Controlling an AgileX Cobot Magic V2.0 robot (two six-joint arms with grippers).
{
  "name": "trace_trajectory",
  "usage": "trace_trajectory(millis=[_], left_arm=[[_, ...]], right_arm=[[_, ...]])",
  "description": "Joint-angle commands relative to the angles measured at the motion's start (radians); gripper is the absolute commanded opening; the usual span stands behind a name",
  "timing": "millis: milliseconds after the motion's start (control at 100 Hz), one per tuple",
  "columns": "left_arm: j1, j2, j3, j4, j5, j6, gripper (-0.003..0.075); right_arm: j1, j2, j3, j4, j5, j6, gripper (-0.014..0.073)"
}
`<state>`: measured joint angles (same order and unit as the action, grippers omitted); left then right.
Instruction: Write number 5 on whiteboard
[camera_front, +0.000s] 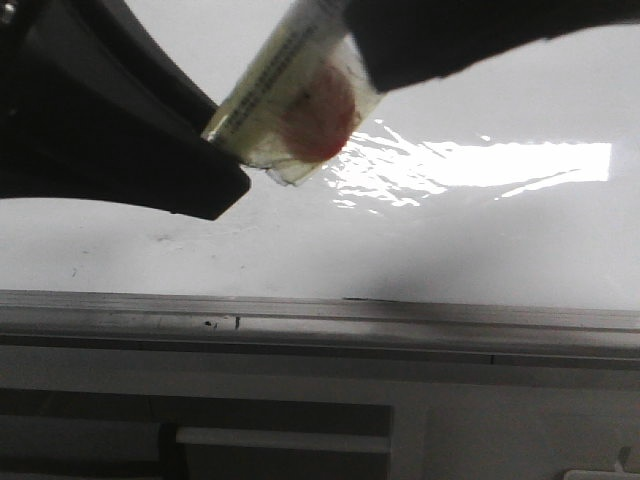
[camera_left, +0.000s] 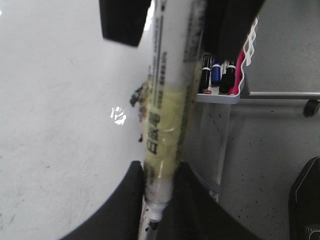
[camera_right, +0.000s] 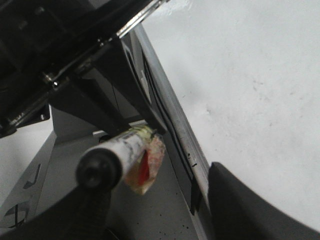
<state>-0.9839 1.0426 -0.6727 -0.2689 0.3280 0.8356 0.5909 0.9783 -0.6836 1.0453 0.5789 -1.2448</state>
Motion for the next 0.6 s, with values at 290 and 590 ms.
trace_trajectory(millis=[290,590], left_arm=[[-0.006,-0.018,-0.027,-0.006,-0.079,0.0,-0.002],[-0.006,-0.018,-0.027,-0.008,-0.079,-0.004,-0.0005]], right_arm=[[0.117,0.139,-0.111,0.085,-0.14,-0.032,0.0374],[0.121,0.152,-0.116,0.103,-0.12,-0.032,-0.0059]])
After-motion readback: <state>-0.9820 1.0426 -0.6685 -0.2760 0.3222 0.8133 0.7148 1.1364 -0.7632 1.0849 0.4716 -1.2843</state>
